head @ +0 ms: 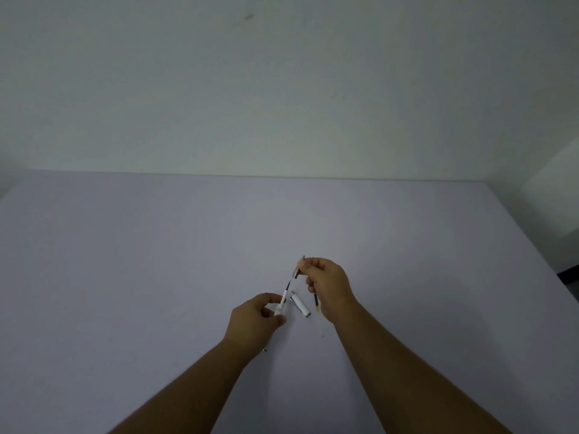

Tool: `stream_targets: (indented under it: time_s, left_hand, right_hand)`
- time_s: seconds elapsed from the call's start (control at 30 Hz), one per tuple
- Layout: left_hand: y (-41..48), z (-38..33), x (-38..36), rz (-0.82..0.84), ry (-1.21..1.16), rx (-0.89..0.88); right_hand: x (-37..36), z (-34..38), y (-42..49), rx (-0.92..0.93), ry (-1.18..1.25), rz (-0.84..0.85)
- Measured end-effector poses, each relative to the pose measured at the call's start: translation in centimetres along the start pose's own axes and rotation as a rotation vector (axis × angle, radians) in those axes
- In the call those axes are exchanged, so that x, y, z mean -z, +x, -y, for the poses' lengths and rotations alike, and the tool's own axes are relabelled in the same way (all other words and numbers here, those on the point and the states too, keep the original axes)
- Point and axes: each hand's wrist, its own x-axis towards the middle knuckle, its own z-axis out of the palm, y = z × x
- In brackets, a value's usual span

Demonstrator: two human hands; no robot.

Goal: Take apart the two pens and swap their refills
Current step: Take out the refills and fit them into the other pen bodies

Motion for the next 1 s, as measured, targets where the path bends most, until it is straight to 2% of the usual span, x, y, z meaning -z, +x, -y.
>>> stream_targets:
  time_s: [0.6, 1.0]
  left_hand:
    - [-0.2, -0.6, 0.3, -0.070, 0.000, 0.039]
    - [-0.1, -1.4, 0.3, -0.100, 0.083, -0.037]
  right_hand:
    - [-0.5, -0.5, -1.7, 0.045, -0.195, 0.293]
    - [-1.0, -0.3, -0.8, -0.008, -0.334, 0.248]
